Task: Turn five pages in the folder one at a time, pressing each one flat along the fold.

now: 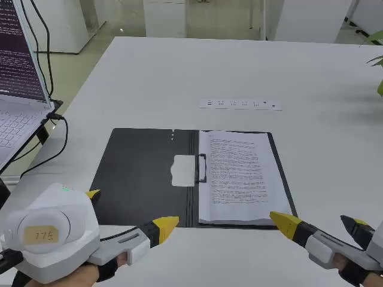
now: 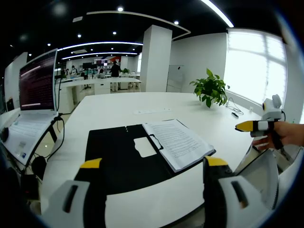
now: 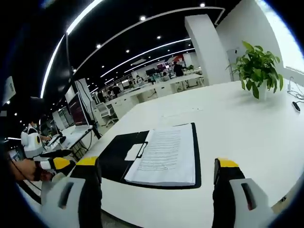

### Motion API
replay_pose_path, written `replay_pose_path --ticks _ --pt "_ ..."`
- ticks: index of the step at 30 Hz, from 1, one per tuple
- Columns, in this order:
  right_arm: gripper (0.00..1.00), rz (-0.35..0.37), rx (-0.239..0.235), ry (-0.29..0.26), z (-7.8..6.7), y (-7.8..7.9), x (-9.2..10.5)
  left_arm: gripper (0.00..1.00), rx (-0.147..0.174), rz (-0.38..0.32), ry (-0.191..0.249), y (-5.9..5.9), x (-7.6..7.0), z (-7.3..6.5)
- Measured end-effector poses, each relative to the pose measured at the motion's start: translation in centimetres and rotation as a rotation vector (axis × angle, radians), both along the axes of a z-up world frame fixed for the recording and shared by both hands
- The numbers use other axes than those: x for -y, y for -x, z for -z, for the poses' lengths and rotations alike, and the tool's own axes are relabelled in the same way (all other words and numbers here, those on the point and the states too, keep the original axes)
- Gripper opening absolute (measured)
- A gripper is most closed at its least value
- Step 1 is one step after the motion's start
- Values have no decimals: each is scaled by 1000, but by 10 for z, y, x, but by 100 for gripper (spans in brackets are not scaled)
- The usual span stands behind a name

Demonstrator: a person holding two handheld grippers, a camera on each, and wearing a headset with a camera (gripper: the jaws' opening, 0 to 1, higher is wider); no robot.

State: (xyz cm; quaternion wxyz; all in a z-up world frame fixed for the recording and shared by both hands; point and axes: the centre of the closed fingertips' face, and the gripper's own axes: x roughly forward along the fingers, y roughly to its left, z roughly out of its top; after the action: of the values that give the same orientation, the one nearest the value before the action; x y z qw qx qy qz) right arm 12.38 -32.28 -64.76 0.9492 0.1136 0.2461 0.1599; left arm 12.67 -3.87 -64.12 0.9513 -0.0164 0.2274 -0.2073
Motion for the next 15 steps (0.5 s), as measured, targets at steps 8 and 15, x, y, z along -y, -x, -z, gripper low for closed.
replay_pose_path --ticks 8,15 --pt "100 31 -46 4 11 -1 2 96 -40 -62 24 6 -14 11" --pt "100 -10 -39 23 9 -4 -11 99 -28 -75 28 5 -15 7"
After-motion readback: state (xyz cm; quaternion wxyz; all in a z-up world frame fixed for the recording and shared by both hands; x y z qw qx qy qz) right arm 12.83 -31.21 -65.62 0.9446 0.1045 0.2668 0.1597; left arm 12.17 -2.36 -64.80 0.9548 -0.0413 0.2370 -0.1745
